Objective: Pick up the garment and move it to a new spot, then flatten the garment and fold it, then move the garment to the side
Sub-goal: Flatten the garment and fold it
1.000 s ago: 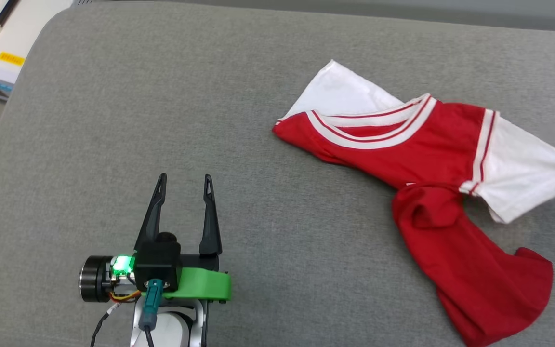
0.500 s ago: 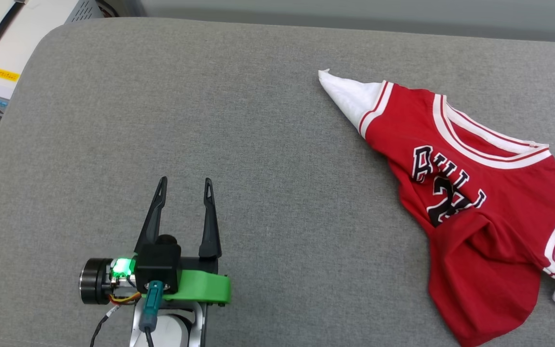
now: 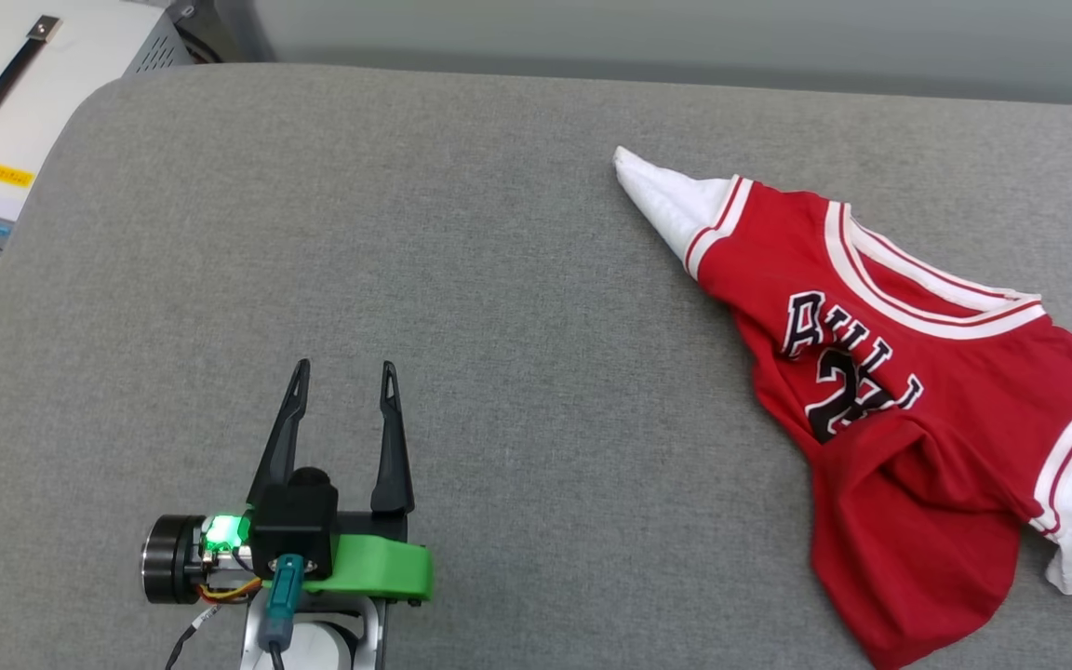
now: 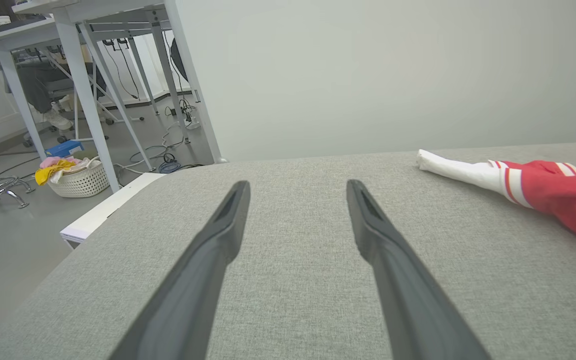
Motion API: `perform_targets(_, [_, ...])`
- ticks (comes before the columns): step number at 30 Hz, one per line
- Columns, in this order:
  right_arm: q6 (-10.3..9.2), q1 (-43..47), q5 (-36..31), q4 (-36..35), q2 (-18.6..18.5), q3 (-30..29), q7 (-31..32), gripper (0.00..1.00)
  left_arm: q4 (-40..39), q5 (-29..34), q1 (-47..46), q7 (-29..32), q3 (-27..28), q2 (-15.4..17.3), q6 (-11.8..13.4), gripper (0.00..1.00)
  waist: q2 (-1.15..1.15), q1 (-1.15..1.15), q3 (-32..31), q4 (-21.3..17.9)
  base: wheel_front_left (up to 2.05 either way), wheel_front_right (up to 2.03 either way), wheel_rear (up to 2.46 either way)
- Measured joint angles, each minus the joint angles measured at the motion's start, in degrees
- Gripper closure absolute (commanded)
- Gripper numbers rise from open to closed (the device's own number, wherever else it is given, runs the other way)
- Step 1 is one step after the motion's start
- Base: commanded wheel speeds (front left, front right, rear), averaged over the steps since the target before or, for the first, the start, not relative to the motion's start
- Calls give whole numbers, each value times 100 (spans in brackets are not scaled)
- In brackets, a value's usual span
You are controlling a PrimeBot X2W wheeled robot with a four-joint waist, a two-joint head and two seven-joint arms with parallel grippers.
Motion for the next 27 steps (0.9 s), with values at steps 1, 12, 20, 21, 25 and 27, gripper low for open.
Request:
perform_targets(1, [0,-1,-179,-147,101,-174,-134,0,-2,0,0,0,4,3,1,0,0,0,-28,-18,0,0,0])
perform_targets(12, [0,92,-2115,-2770,2257,-1285,-709,0,-16,1,79,0,-2,47,0,0,0,0,-274,-137,0,0,0])
perform_targets(20, [0,300,-2684,-3576,2976,-1063,-816,0,-141,-1,-398,0,47,400,-387,0,0,0,-231,-173,0,0,0])
perform_targets(21, [0,300,-2687,-3606,2992,-1021,-816,0,-164,-11,-605,0,71,469,-494,0,0,0,-204,-186,0,0,0])
perform_targets(25, [0,260,-2764,-3665,3076,-812,-842,0,-76,-218,-1488,-1,183,726,-1056,0,0,0,-64,-271,0,0,0])
perform_targets(27, [0,207,-2786,-3666,3117,-743,-877,0,94,-281,-1940,-1,194,854,-1354,0,0,0,22,-325,0,0,0])
